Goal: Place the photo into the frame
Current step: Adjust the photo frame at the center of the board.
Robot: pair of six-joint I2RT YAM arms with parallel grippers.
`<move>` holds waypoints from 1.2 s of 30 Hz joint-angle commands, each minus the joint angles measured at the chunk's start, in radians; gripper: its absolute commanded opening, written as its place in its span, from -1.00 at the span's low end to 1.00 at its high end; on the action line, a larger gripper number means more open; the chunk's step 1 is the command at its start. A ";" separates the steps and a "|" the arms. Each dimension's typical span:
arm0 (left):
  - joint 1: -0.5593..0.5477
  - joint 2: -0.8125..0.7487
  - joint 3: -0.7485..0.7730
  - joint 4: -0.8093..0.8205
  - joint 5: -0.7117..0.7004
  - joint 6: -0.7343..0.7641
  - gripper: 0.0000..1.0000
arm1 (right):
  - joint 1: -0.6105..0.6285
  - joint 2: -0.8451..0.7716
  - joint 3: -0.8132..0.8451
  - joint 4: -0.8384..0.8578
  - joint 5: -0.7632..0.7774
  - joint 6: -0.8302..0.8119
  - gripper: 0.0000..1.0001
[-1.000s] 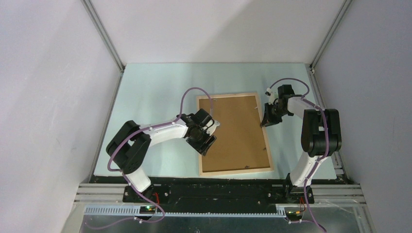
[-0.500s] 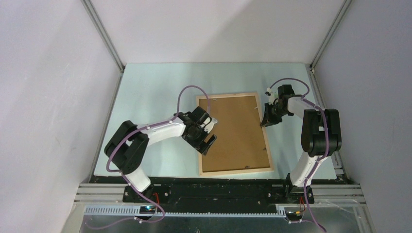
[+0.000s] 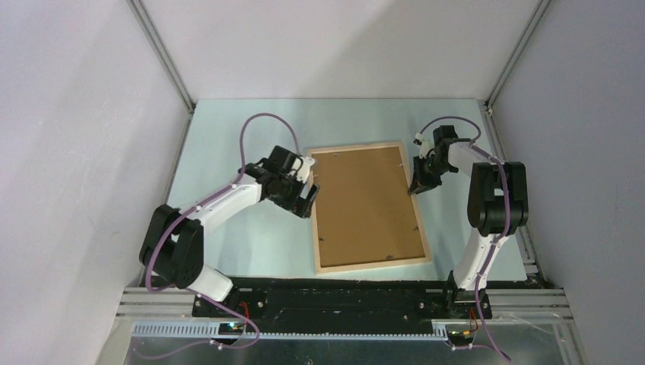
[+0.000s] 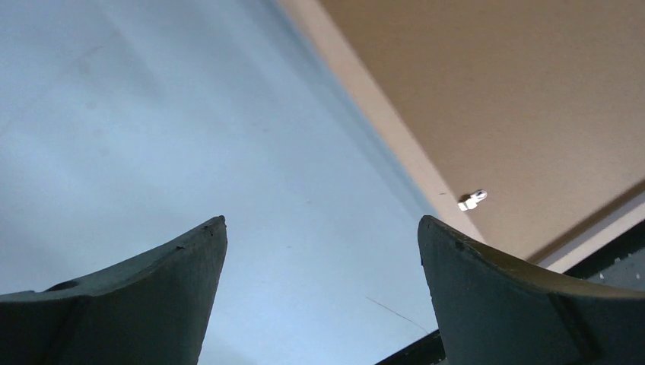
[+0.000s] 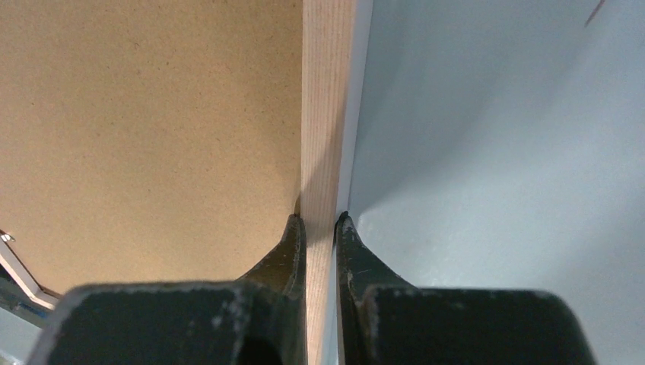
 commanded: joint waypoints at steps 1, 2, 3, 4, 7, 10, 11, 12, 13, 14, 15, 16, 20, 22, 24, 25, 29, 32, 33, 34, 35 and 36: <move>0.094 -0.054 0.044 0.012 -0.003 0.053 0.99 | -0.011 0.091 0.131 -0.024 0.024 -0.068 -1.00; 0.105 -0.058 0.044 0.012 -0.004 0.057 0.99 | -0.011 0.101 0.158 -0.025 0.029 -0.087 -1.00; 0.129 -0.060 0.045 0.013 -0.005 0.067 0.99 | -0.011 0.116 0.169 -0.028 0.032 -0.097 -1.00; 0.139 -0.066 0.047 0.012 -0.005 0.069 0.99 | -0.011 0.125 0.195 -0.030 0.039 -0.119 -1.00; 0.190 -0.074 0.055 0.011 -0.005 0.071 0.99 | -0.011 0.168 0.283 -0.057 0.060 -0.170 -1.00; 0.217 -0.083 0.065 0.011 -0.009 0.071 0.99 | -0.002 0.209 0.373 -0.094 0.093 -0.242 -0.98; 0.225 -0.085 0.068 0.011 -0.014 0.070 0.99 | 0.000 0.233 0.416 -0.116 0.103 -0.269 -0.97; 0.229 -0.087 0.069 0.012 -0.017 0.070 0.99 | 0.005 0.245 0.439 -0.127 0.106 -0.280 -0.97; 0.233 -0.088 0.071 0.011 -0.022 0.069 0.99 | 0.007 0.268 0.479 -0.148 0.108 -0.291 -0.96; 0.235 -0.087 0.072 0.012 -0.024 0.069 0.99 | 0.011 0.290 0.498 -0.158 0.109 -0.313 -0.96; 0.238 -0.086 0.075 0.011 -0.030 0.068 0.99 | 0.014 0.301 0.535 -0.178 0.110 -0.336 -0.96; 0.239 -0.082 0.077 0.011 -0.031 0.066 0.99 | 0.021 0.324 0.552 -0.187 0.110 -0.347 -0.96; 0.245 -0.057 0.097 0.011 -0.039 0.060 0.99 | 0.049 0.376 0.638 -0.229 0.130 -0.417 -0.96; 0.247 -0.036 0.112 0.012 -0.040 0.054 0.99 | 0.066 0.395 0.666 -0.231 0.142 -0.454 -0.98; 0.248 -0.012 0.135 0.011 -0.031 0.045 0.99 | 0.085 0.409 0.692 -0.229 0.152 -0.488 -1.00; 0.249 0.004 0.141 0.011 -0.027 0.042 0.99 | 0.091 0.415 0.698 -0.230 0.157 -0.509 -1.00; 0.253 0.050 0.175 0.012 -0.015 0.029 0.99 | 0.125 0.449 0.745 -0.252 0.139 -0.558 -1.00; 0.257 0.084 0.210 0.012 -0.014 0.026 0.99 | 0.142 0.467 0.783 -0.288 0.094 -0.584 -1.00; 0.258 0.101 0.220 0.012 -0.013 0.026 0.99 | 0.153 0.466 0.783 -0.289 0.071 -0.600 -1.00; 0.260 0.108 0.238 0.011 -0.013 0.025 0.99 | 0.160 0.465 0.779 -0.292 0.062 -0.615 -1.00; 0.261 0.127 0.246 0.011 -0.012 0.023 0.99 | 0.175 0.463 0.777 -0.291 0.052 -0.625 -1.00; 0.263 0.137 0.265 0.011 -0.008 0.021 0.99 | 0.184 0.461 0.772 -0.293 0.042 -0.642 -1.00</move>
